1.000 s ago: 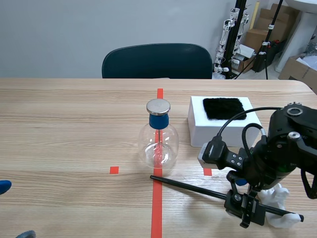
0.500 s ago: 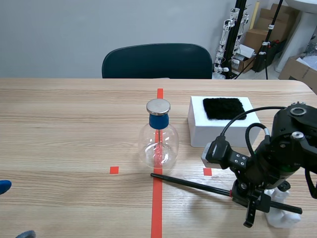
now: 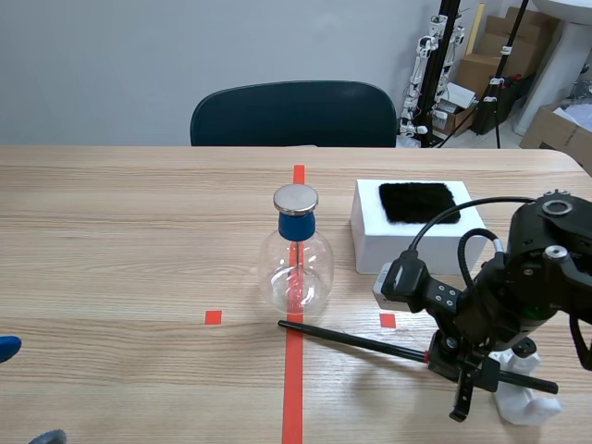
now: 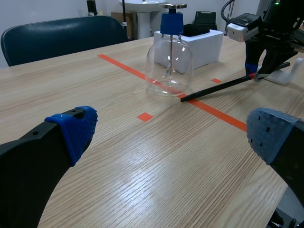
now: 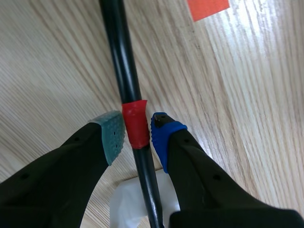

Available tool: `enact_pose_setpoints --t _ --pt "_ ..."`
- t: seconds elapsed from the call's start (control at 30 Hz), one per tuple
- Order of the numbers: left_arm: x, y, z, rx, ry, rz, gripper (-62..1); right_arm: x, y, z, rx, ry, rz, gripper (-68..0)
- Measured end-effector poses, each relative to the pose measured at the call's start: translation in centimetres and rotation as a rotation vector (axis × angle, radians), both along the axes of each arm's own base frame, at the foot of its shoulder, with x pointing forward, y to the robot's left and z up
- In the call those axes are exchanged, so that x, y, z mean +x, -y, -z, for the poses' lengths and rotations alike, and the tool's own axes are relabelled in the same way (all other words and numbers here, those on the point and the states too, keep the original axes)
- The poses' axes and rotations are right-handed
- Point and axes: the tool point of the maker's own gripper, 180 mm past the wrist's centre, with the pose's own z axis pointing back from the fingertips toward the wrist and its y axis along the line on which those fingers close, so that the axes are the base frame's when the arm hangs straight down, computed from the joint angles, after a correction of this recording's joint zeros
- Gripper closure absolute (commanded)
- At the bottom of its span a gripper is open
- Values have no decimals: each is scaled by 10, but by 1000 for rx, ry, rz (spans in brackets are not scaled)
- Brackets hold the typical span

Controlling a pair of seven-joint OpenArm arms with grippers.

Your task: Do the electroscope experiment. pick up the black charging rod

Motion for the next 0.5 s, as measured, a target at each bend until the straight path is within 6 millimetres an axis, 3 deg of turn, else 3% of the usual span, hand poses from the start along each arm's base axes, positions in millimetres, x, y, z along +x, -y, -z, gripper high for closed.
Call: enact_pose_setpoints --t 0.5 --pt "0 0 0 0 0 0 -623 -1 -7 -1 36 0 -33 -149"
